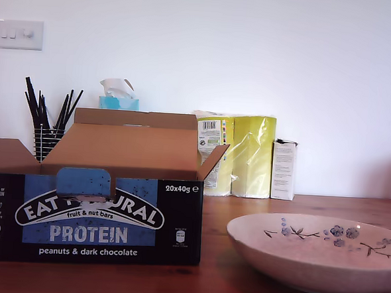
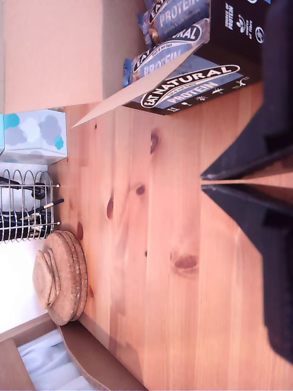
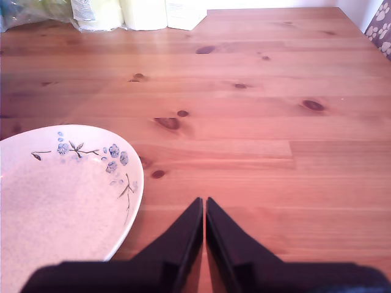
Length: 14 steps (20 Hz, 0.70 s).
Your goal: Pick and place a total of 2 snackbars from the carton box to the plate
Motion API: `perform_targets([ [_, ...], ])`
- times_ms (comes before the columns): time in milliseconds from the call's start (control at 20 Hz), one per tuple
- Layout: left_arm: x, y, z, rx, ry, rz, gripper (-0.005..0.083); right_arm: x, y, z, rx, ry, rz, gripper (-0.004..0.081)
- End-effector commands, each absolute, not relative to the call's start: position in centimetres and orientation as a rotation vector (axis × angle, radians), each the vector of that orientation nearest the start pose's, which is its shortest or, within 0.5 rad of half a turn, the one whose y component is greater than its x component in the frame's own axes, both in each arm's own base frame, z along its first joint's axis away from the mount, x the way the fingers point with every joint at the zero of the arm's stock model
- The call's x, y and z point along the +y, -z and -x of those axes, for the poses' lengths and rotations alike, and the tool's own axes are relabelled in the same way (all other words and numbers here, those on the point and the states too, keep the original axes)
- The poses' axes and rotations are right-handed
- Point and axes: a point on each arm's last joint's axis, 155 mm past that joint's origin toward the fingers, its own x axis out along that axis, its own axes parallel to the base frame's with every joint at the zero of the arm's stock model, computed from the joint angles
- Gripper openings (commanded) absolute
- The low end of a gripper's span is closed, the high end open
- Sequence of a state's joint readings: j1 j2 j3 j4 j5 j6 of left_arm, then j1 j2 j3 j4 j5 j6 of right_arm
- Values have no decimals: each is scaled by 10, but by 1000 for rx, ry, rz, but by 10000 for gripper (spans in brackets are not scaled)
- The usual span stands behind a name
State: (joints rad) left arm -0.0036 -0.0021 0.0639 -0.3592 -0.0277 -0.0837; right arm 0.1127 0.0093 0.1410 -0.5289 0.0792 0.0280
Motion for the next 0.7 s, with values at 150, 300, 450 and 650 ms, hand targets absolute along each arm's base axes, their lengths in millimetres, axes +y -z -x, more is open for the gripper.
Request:
perform_targets([
  [150,2,-101,-237,303,-27,86,-19,14,-104,-225,375,-36,-45,-13],
  [300,2,-101,-237,303,-27,86,-19,14,-104,-225,374,-36,-45,-13],
  [450,1,-105,-238,286,-19,88,-19,15,-122,-230,303,-42,-53,-13],
  [650,-31,-143,-243,146,155,173,-19,18,-159,-239,158,-45,-204,-13],
])
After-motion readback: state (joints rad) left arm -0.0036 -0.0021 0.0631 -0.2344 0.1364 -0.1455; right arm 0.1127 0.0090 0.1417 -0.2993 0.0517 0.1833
